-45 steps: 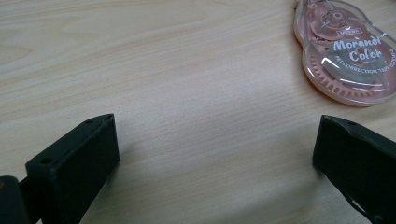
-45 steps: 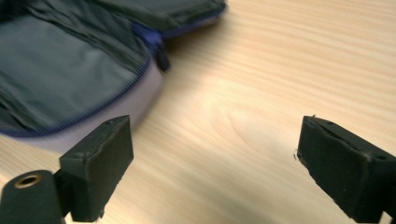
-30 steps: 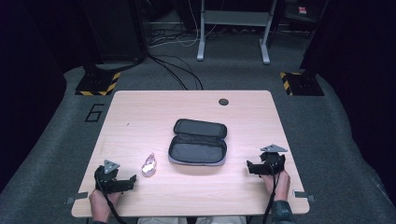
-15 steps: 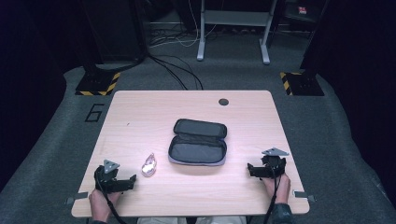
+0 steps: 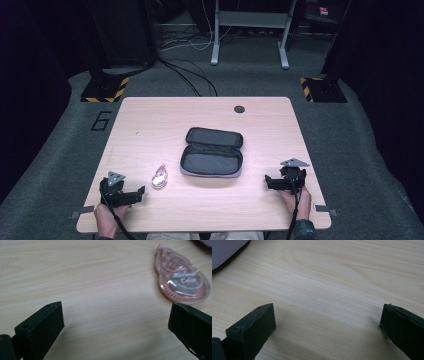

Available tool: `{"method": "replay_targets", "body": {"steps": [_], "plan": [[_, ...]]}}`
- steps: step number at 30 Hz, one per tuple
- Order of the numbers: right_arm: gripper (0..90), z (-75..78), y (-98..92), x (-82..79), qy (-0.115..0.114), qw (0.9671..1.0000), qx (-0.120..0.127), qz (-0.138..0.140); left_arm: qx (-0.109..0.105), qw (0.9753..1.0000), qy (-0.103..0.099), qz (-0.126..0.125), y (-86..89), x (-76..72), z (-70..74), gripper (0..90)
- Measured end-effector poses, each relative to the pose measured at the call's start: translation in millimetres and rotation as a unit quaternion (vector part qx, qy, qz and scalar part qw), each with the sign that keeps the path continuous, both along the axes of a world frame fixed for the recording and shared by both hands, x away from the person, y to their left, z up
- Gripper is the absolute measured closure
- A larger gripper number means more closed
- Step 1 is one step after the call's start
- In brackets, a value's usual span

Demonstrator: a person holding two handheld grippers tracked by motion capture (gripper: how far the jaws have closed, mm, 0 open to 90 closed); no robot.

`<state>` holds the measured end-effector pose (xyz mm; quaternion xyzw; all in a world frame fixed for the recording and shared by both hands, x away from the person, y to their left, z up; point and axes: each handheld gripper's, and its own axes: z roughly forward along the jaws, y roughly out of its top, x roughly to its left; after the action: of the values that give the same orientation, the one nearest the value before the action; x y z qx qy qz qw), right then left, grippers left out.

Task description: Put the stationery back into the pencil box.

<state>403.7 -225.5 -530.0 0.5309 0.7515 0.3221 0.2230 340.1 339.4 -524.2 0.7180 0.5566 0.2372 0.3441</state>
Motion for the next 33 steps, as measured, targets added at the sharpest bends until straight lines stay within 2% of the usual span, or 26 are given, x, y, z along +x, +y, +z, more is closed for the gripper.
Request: {"method": "replay_targets", "body": {"steps": [1,5,10,11,12,13,20,21,29,33], "plan": [[0.0,0.0,0.0,0.1,0.000,1.0000,0.000,0.000,-0.008,1.0000,-0.005,0.000,-2.7,-0.6,3.5,0.3],[0.0,0.0,0.1,0.2,0.000,1.0000,0.000,0.000,-0.017,0.9997,-0.016,-0.005,-11.3,-0.1,12.0,0.3],[0.0,0.0,0.1,0.2,0.000,1.0000,0.000,0.000,-0.018,0.9996,-0.014,-0.018,-25.2,3.2,17.4,0.0],[0.0,0.0,0.1,0.2,0.000,1.0000,0.000,0.000,-0.021,0.9994,-0.022,-0.015,-30.2,4.7,16.7,0.0],[0.0,0.0,0.1,0.2,0.000,1.0000,0.000,0.000,-0.023,0.9994,-0.014,-0.021,-33.3,5.7,18.1,0.0],[0.0,0.0,0.1,0.2,0.000,1.0000,0.000,0.000,-0.023,0.9993,-0.020,-0.019,-37.0,7.1,16.8,0.0],[0.0,0.0,0.1,0.2,0.000,1.0000,0.000,0.000,-0.023,0.9990,-0.002,-0.039,-61.4,21.2,13.1,0.0],[0.0,0.0,0.1,0.2,0.000,1.0000,0.000,0.000,-0.021,0.9991,-0.005,-0.038,-63.7,22.9,12.1,0.5],[0.0,0.0,0.3,0.2,0.000,1.0000,0.000,0.000,-0.029,0.9987,0.006,-0.042,-70.7,34.9,4.5,14.8],[0.0,0.0,0.4,0.3,0.000,1.0000,0.000,0.000,-0.028,0.9989,0.006,-0.036,-74.7,40.2,1.7,15.9]]}}
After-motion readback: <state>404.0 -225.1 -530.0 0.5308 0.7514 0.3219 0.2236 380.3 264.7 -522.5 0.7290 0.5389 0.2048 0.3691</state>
